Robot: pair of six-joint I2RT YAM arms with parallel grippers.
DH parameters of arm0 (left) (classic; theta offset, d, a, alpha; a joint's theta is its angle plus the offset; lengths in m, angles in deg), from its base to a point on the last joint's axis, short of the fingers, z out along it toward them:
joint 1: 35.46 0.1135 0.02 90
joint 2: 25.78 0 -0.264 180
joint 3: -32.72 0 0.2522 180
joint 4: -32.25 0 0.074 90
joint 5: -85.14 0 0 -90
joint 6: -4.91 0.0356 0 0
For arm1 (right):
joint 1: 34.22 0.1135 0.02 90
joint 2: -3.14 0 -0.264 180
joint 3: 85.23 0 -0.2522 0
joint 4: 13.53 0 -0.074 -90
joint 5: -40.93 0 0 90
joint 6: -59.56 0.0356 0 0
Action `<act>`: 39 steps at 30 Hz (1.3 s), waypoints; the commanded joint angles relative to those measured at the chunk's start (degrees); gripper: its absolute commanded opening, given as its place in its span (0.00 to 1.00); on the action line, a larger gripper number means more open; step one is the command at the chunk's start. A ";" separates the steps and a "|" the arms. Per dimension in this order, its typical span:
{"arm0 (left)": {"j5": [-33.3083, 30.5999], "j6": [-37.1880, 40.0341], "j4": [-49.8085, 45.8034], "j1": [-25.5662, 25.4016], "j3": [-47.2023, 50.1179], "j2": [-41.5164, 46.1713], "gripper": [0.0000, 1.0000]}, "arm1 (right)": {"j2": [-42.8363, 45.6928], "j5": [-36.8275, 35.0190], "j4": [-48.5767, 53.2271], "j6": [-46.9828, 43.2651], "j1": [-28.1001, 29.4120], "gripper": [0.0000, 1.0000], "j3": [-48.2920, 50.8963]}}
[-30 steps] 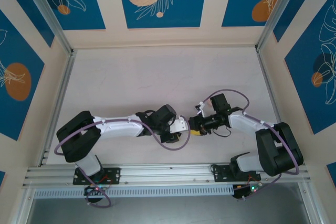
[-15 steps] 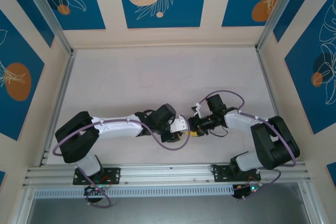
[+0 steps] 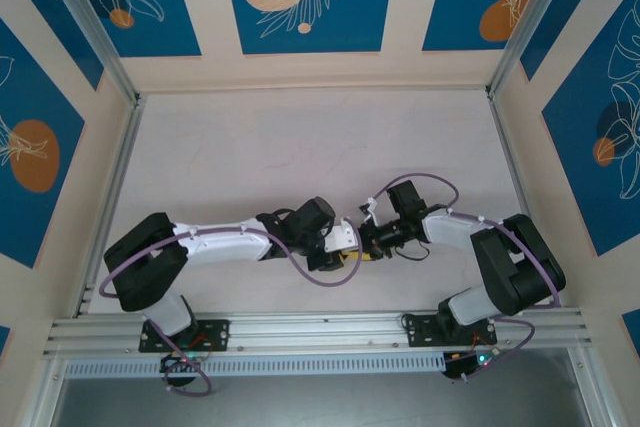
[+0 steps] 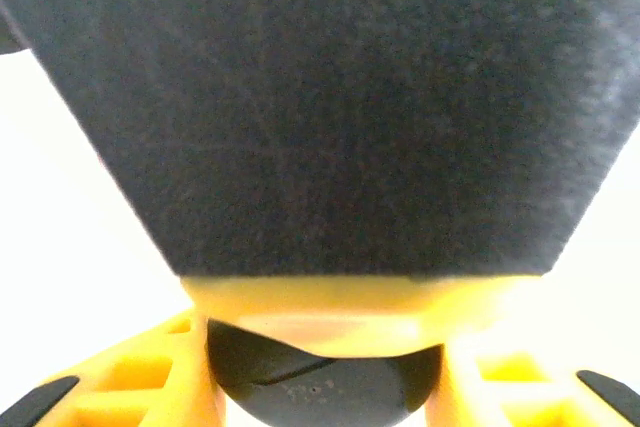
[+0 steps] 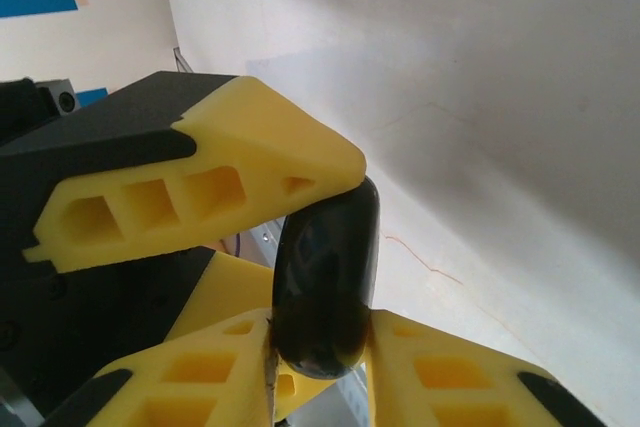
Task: Insert wireless bluetooth earbuds into charging case
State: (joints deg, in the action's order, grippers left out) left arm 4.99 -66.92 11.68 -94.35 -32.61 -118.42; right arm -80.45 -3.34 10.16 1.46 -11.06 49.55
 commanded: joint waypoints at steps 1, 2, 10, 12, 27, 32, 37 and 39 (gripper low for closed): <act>1.32 0.44 1.39 -0.17 -0.37 2.05 0.41 | -0.46 1.94 -0.16 0.36 0.55 0.21 -0.79; 1.15 0.37 1.43 -0.17 -0.49 2.00 0.42 | -0.20 1.99 -0.11 0.23 0.57 0.19 -0.79; -1.34 -1.59 3.17 -0.09 0.42 2.87 0.81 | 4.19 -1.21 2.37 -2.19 0.53 0.15 -1.14; -1.88 -2.31 5.23 0.09 1.77 4.17 0.88 | 6.03 -3.29 3.77 -3.51 0.42 0.15 -1.36; 18.51 -9.11 15.10 10.76 10.58 14.16 0.90 | 22.60 -13.59 2.35 -15.78 0.29 0.13 0.41; 31.33 -9.94 16.95 16.71 10.79 14.08 0.85 | 23.79 -10.66 -0.79 -19.94 0.46 0.13 0.59; 34.44 -3.61 11.96 17.90 9.62 15.10 0.84 | 24.06 -9.11 -1.22 -23.55 0.97 0.14 -0.92; 34.23 -2.71 10.19 18.43 8.89 15.20 0.82 | 24.48 -9.01 -0.88 -26.30 1.18 0.15 -1.42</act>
State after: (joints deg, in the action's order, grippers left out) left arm 34.41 -73.17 24.90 -76.67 -22.56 -104.59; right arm -57.37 -14.68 10.01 -19.35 -10.40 49.55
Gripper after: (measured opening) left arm 0.821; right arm 0.146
